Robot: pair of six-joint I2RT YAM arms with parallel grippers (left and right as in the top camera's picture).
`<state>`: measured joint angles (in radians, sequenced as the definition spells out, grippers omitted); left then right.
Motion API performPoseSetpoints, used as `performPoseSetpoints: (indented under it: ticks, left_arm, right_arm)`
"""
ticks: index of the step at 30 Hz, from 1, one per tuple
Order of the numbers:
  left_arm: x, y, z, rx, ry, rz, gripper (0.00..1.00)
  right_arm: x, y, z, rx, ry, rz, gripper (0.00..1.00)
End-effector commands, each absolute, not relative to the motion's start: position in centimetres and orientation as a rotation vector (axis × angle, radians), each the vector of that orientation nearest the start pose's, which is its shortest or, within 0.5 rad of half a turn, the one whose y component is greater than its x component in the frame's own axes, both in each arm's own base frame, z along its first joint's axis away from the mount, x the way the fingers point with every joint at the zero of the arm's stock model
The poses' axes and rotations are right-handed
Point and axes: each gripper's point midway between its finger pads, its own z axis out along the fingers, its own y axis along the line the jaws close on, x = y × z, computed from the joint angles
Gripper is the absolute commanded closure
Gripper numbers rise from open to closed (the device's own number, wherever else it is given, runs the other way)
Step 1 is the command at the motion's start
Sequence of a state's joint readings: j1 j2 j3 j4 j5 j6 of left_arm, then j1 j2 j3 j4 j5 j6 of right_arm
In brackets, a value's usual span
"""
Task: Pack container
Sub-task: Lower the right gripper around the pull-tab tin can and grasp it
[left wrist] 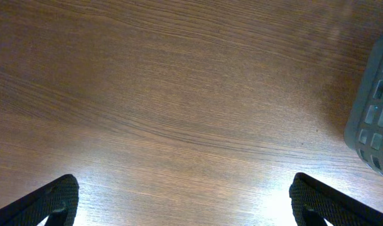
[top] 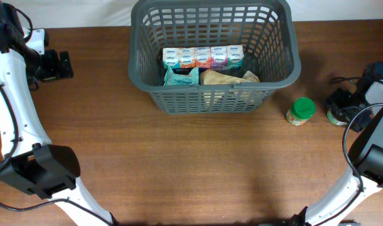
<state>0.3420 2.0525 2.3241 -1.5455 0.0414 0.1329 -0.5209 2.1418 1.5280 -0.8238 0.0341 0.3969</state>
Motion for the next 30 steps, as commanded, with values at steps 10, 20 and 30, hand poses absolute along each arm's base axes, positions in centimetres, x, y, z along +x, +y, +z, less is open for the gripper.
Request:
performPoseSetpoints:
  ticks: [10,20,30]
  left_arm:
    - [40.99,13.90,23.49,-0.312,2.829,0.024,0.01]
    - [40.99,13.90,23.49,-0.312,2.829,0.024,0.01]
    - [40.98,13.90,23.49,-0.312,2.829,0.025,0.01]
  right_arm:
    - [36.09,-21.60,-1.08,1.392,2.711,-0.088,0.10]
    - [35.88,-21.48,-1.10,1.446,2.693,-0.085,0.29]
    - [35.80,-21.42,-1.11,1.448,2.697,-0.084,0.51]
